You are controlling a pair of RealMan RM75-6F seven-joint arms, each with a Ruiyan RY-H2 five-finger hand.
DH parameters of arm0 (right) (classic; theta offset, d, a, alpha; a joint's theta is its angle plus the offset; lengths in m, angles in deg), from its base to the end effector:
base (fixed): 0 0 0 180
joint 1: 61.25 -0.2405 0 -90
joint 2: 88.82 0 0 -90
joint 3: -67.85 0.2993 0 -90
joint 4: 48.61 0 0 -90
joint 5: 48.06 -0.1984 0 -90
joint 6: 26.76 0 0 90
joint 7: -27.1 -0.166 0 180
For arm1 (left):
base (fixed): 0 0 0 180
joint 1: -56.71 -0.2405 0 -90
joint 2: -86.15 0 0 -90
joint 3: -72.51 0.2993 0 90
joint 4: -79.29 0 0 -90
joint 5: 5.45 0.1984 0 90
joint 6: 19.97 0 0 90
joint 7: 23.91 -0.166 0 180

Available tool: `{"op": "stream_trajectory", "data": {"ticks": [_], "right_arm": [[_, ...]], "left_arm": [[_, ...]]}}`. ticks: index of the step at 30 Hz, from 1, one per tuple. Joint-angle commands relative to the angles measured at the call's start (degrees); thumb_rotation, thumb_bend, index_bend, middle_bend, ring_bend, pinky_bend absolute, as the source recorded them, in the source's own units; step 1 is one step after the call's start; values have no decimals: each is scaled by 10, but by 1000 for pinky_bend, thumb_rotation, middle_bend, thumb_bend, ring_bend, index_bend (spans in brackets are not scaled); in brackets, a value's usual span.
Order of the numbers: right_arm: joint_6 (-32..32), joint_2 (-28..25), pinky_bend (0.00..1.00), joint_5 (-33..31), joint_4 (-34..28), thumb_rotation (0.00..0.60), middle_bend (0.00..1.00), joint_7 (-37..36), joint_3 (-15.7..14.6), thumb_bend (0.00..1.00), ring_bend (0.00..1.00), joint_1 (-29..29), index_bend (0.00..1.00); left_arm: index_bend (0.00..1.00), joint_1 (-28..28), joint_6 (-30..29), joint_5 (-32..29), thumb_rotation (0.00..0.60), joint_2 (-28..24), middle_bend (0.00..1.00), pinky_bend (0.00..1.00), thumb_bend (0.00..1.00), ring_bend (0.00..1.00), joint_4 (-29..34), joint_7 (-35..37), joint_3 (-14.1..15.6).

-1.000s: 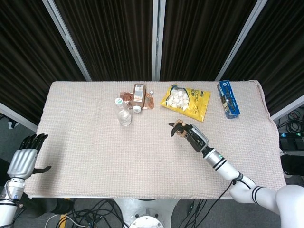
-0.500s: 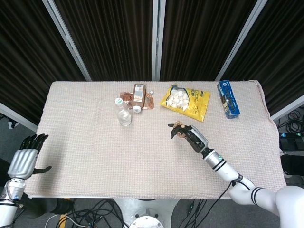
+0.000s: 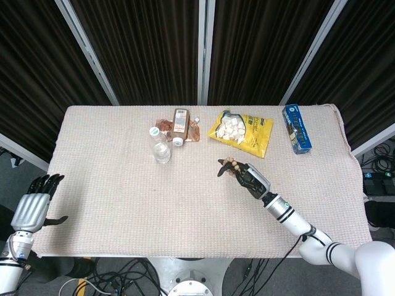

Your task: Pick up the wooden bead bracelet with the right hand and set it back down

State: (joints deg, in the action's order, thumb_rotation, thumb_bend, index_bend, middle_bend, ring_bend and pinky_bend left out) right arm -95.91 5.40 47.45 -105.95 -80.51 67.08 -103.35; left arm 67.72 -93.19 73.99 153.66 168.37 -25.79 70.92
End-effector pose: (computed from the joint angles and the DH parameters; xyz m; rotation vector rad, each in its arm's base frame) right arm -0.2011 -0.3858 -0.0171 -1.0150 2.2010 -1.6123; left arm -0.3610 0.2363 0.1446 -1.4824 -1.0322 -0.7649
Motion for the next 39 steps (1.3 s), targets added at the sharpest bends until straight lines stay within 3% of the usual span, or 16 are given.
{"op": "stream_trajectory", "data": {"ticks": [1, 4, 13, 14, 16, 17, 18, 19, 23, 29, 36, 39], "right_arm": [[-5, 5, 0, 7, 8, 541, 383, -7, -4, 1000, 34, -3, 381], [-8, 9, 0, 12, 17, 597, 369, -12, -8, 1000, 26, -6, 360], [-13, 15, 0, 18, 34, 596, 330, -21, -20, 1000, 1, -9, 207], [-16, 17, 0, 16, 36, 566, 324, -16, -19, 1000, 1, -8, 175], [-18, 17, 0, 16, 36, 424, 318, -14, -20, 988, 0, -7, 122], [-19, 15, 0, 16, 35, 349, 319, -12, -20, 929, 0, -7, 112], [-19, 13, 0, 17, 34, 314, 319, -12, -21, 865, 0, -7, 108], [-20, 11, 0, 16, 32, 273, 319, -11, -21, 724, 0, -7, 104], [-19, 0, 0, 16, 21, 222, 319, -5, -23, 393, 0, -9, 99], [-6, -18, 0, 13, 6, 210, 300, 24, -30, 204, 0, -9, 85], [18, -40, 0, 14, -15, 208, 260, 88, -42, 112, 0, -9, 78], [51, -50, 0, 11, -19, 206, 254, 206, -43, 92, 0, -17, 77]], "left_arm": [[86, 0, 1, -1, 600, 0, 48, 0, 0, 0, -1, 1, 0], [86, 0, 2, -1, 600, 1, 48, 0, 0, 0, -1, 0, 0], [86, 0, 0, -2, 600, 0, 48, 0, 0, 0, 1, 0, 0], [86, 0, 0, -2, 600, 0, 48, 0, 0, 0, 0, 0, -1], [86, 0, 0, -2, 600, 1, 48, 0, 0, 0, 0, 0, -1], [86, 0, 0, -2, 600, 1, 48, 0, 0, 0, -1, 0, 0], [86, 0, 0, -2, 600, 1, 48, 0, 0, 0, -1, 0, 0], [86, 0, 1, -1, 600, 1, 48, 0, 0, 0, -1, 0, 0], [86, 1, 1, -1, 600, 1, 48, 0, 0, 0, 0, 0, -1], [86, 1, -1, 1, 600, -1, 48, 0, 0, 0, 4, -2, 0], [86, 3, 3, 1, 600, -1, 48, 0, 0, 0, 6, -4, 0], [86, 3, 3, 1, 600, -2, 48, 0, 0, 0, 9, -5, 0]]}}
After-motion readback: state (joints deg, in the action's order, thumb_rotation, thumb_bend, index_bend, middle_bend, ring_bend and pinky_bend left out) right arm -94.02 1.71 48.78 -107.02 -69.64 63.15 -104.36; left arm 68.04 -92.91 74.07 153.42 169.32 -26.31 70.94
